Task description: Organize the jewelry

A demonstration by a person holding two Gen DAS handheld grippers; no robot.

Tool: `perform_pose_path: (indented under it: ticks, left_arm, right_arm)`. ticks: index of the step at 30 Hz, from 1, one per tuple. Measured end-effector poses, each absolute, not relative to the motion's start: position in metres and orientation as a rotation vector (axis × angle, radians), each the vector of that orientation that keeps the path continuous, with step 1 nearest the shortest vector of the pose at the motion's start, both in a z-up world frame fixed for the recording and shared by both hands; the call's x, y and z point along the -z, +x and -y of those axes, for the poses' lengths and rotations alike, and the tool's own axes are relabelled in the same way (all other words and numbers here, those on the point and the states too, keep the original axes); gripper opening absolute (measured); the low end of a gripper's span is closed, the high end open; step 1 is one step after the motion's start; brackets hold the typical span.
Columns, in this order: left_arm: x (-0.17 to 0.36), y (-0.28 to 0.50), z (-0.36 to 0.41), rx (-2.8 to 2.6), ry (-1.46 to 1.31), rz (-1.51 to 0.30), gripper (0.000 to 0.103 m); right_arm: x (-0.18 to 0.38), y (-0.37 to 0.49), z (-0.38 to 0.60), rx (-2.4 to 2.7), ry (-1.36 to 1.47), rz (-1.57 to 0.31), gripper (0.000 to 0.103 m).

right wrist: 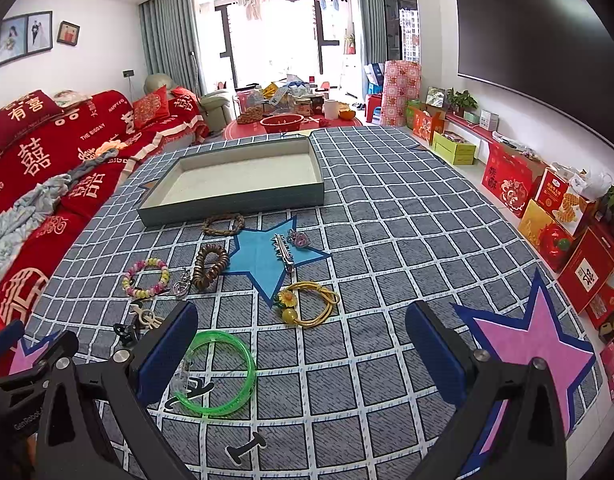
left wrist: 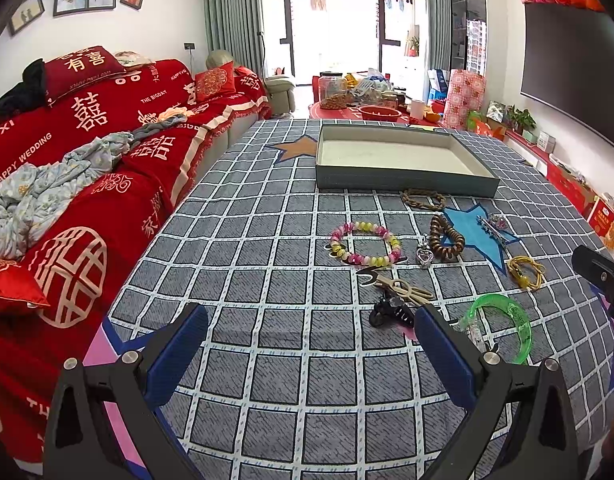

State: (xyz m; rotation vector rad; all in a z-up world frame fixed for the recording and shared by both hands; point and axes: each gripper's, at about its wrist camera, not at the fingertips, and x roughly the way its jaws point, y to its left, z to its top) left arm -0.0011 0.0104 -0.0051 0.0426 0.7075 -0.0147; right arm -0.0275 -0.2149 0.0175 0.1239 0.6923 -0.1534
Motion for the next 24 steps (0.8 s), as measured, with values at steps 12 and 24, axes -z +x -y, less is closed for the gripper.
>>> perform_pose_path:
  ticks: [12, 24]
  left_arm:
    - [0.0054, -0.0014, -0.0113, 0.016, 0.041, -0.709, 0.103]
    - [0.0052, -0.0012, -0.0115, 0.015, 0.041, -0.709, 0.103]
  right_arm:
    - [-0.0174, -0.0276, 0.2152, 0.153, 0.124, -0.692, 0.103]
    - [-0.0174, -0.0276, 0.2154, 0.152, 0.125, -0.692, 0.103]
